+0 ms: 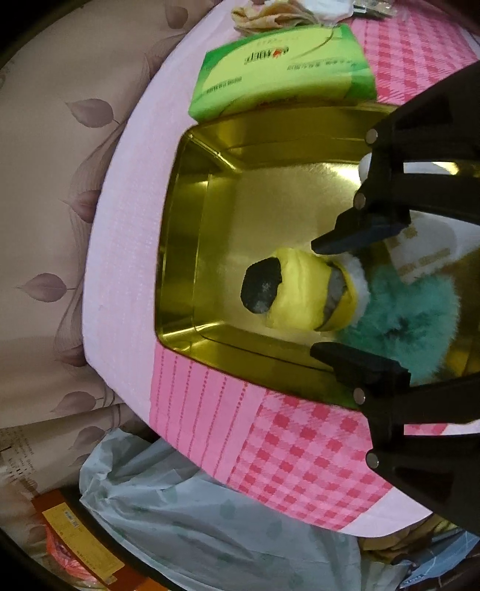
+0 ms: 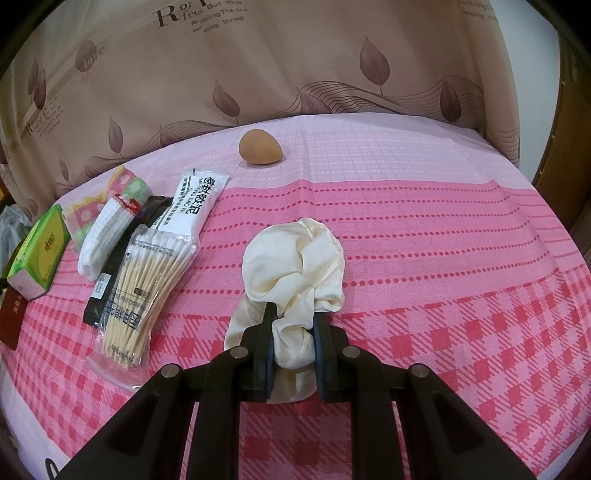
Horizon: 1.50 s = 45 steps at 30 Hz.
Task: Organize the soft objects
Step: 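Carry the yellow sock bundle into the gold tin with the left gripper and release, then lower the cream scrunchie into the gold tin with the right gripper and release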
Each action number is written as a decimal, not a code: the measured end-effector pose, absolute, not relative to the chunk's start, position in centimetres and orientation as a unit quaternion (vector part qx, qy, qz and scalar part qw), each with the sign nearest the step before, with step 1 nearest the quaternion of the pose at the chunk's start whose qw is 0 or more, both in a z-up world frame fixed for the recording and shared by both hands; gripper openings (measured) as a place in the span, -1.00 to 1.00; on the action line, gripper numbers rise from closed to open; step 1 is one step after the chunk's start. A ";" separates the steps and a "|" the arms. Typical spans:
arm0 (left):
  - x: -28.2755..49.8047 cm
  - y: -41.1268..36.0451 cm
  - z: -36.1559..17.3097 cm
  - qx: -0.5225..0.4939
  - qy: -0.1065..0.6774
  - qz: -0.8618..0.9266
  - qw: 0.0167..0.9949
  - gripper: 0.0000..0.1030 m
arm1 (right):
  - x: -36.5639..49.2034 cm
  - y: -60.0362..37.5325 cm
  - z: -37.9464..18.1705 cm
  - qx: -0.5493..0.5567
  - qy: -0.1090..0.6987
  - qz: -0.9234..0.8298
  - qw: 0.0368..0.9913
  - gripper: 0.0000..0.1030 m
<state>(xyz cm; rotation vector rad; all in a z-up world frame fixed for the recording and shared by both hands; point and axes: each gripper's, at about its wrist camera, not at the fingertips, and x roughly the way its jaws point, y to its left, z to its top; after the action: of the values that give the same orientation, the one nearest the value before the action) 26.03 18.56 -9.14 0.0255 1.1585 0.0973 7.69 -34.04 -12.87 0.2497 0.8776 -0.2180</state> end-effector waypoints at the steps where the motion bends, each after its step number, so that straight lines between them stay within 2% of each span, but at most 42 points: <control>1: 25.6 18.6 -8.6 0.013 0.542 0.044 0.839 -0.02 | 7.7 -34.0 -12.9 0.120 0.423 -0.105 0.892 -0.70; 10: 19.4 20.2 -4.1 0.018 0.482 0.059 0.874 -0.01 | 7.7 -34.0 -12.9 0.108 0.425 -0.109 0.892 -0.69; 20: 13.7 23.7 -3.9 0.036 0.431 0.139 0.891 0.05 | 7.7 -33.5 -12.5 0.091 0.425 -0.120 0.893 -0.74; 33: 13.1 26.5 -3.8 -0.021 0.425 0.156 0.891 0.05 | 8.4 -29.2 -7.1 0.055 0.401 -0.101 0.909 -0.78; 45: 13.1 27.9 -4.1 -0.049 0.433 0.169 0.884 0.05 | 10.9 -17.7 -2.5 -0.001 0.371 0.022 0.928 -0.78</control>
<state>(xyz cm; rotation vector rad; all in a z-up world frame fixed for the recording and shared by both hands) 13.14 27.89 -4.11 -0.1020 0.9007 0.3525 10.92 -17.72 -2.46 -0.0024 0.7600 0.0443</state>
